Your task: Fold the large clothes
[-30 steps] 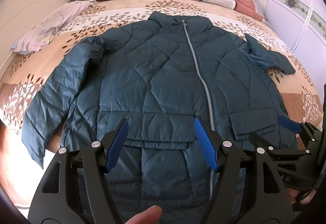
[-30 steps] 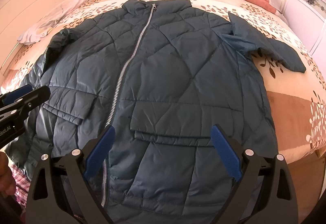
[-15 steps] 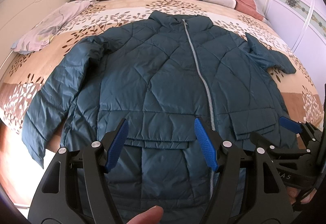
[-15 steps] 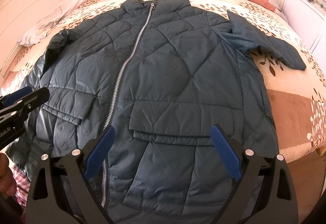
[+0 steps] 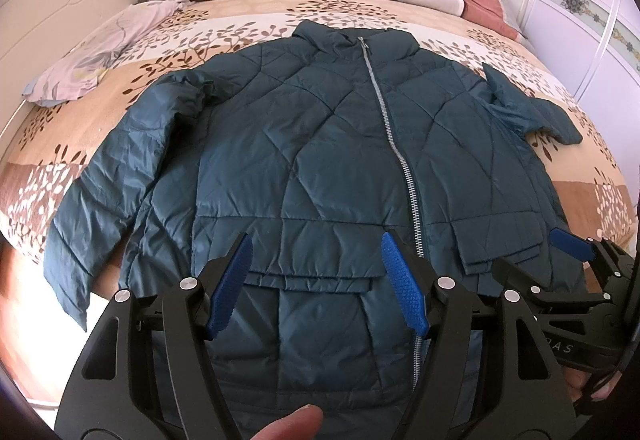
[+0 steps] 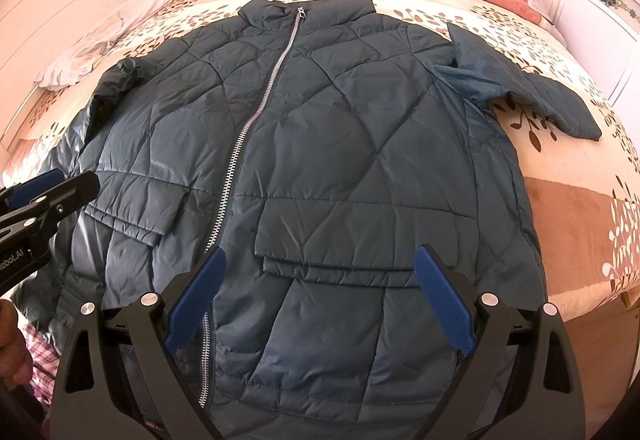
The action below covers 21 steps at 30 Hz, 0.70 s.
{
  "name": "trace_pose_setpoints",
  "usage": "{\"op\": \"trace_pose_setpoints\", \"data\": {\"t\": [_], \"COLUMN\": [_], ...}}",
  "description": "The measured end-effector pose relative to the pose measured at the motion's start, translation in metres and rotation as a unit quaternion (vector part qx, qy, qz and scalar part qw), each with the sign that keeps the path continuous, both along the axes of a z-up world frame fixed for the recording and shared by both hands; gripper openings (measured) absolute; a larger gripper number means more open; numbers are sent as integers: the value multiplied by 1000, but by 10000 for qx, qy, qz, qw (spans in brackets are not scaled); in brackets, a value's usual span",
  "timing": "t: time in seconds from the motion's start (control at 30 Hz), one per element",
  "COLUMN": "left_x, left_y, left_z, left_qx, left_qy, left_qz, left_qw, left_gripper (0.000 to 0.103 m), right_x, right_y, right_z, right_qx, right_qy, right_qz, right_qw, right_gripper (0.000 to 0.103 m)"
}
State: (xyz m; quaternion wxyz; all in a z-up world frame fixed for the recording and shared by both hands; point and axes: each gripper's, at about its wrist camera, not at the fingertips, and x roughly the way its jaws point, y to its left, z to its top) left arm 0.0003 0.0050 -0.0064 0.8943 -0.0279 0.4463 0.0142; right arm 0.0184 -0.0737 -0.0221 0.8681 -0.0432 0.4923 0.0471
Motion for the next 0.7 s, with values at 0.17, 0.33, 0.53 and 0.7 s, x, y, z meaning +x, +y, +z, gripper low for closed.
{"op": "trace_pose_setpoints", "data": {"t": [0.17,0.33,0.53,0.7], "left_x": [0,0,1,-2], "left_y": [-1,-1,0,2], "left_z": [0,0,0,-7], "left_qx": [1,2,0,4], "left_qy": [7,11,15,14], "left_qz": [3,3,0,-3], "left_qw": [10000,10000,10000,10000], "left_gripper": [67,67,67,67], "right_x": [0,1,1,1], "right_y": [0,0,0,-2], "right_z": [0,0,0,-2], "right_qx": [1,5,15,54], "right_qy": [0,2,-2,24], "right_qz": [-2,-3,-18,-68], "right_qw": [10000,10000,10000,10000], "right_gripper": [92,92,92,92]}}
